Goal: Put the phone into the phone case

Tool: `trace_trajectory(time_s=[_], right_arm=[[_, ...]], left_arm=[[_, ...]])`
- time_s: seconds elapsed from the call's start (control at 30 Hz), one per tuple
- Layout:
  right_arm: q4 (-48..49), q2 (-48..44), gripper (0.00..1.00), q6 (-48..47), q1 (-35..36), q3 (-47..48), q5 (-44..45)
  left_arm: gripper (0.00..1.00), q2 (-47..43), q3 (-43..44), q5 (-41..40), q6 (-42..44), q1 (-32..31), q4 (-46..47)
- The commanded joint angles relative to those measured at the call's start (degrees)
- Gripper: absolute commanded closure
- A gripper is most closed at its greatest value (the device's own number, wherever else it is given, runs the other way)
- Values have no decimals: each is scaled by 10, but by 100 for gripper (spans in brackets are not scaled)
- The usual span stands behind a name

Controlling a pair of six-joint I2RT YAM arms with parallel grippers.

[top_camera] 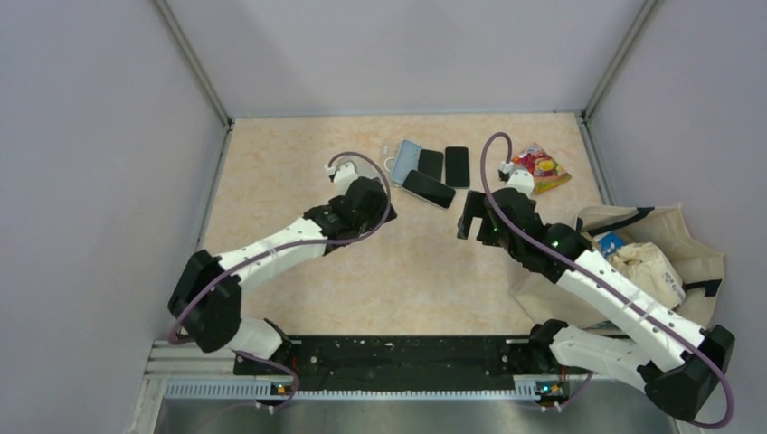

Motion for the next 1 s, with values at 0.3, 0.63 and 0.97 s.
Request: trace_trajectory(time_s=[0.3,0.63,0.97], right_arm=[[-89,-62,1,-1,-14,76,5],[-110,-73,1,6,-17,78,-9],[-120,-80,1,4,-17,91,-17]], left_arm=[[21,239,73,118,-82,27,274],[24,346,132,123,-139,33,327],[29,393,111,84,-211,35,404]])
